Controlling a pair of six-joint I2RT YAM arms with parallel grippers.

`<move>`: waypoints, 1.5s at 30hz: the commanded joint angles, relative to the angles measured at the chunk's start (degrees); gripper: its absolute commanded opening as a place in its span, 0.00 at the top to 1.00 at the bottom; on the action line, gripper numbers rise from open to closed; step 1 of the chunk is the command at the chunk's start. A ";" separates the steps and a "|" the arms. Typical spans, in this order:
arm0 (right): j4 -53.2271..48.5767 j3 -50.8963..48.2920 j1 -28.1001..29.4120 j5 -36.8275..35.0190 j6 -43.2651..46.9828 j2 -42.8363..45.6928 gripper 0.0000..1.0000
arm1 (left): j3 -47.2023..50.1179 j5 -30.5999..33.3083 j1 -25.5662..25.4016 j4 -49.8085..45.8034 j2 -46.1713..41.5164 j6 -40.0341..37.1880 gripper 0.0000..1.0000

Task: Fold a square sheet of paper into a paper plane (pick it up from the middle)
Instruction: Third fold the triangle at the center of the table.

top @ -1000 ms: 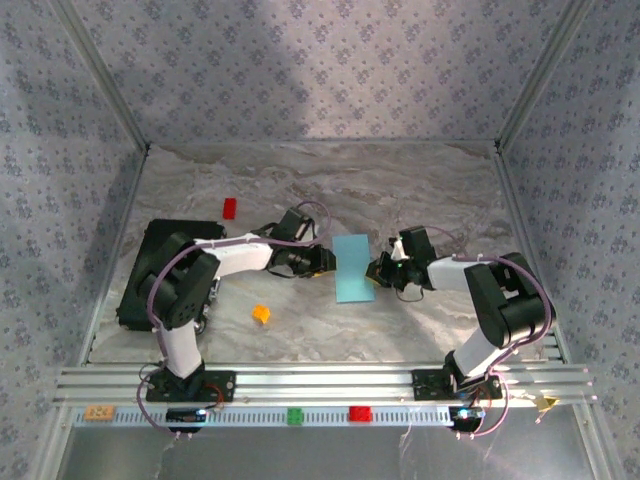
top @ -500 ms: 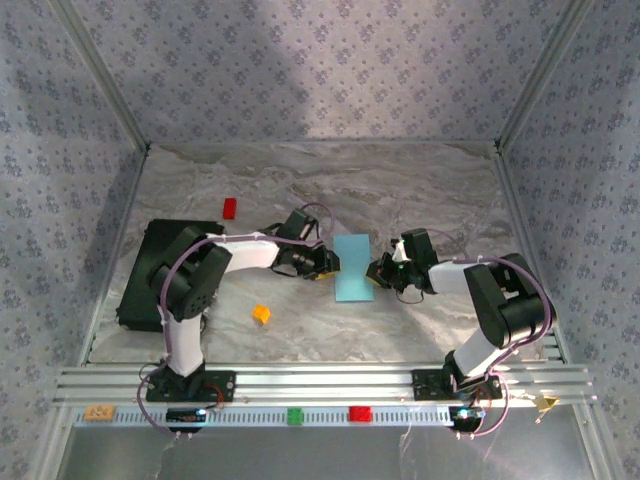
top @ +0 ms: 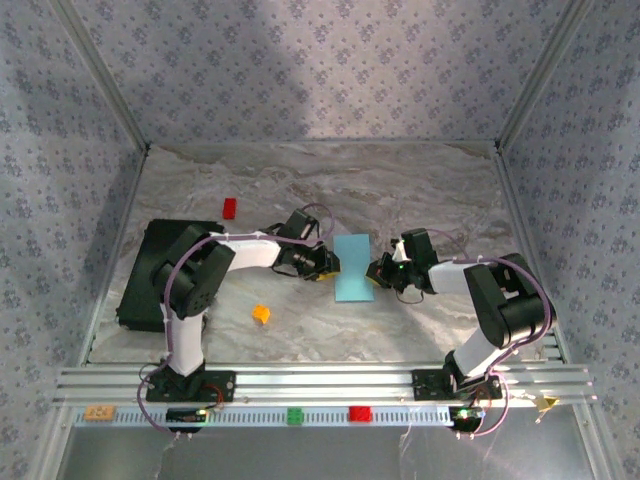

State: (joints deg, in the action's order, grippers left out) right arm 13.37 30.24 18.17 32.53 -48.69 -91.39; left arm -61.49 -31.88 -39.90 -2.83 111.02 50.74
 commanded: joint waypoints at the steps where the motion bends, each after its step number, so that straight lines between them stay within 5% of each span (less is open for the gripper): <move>1: -6.24 -1.81 0.02 -2.83 -0.46 -2.39 0.96 | -1.44 -1.54 -0.97 0.72 1.55 0.68 0.74; 17: -6.60 -1.85 0.00 -3.17 -0.52 -2.30 0.96 | 0.06 1.07 -1.10 1.88 -0.63 1.18 0.78; 32: -4.68 -2.04 0.01 -1.71 0.14 -0.19 0.93 | 1.11 0.48 -0.97 4.21 -2.08 1.88 0.95; 45: -0.98 -4.40 0.19 -2.28 1.29 8.12 0.78 | 5.60 -1.69 0.62 3.81 -6.10 1.85 0.97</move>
State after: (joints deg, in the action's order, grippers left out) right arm 14.06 26.28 18.20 31.66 -48.60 -85.62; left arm -57.28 -31.94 -40.05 0.30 107.94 52.64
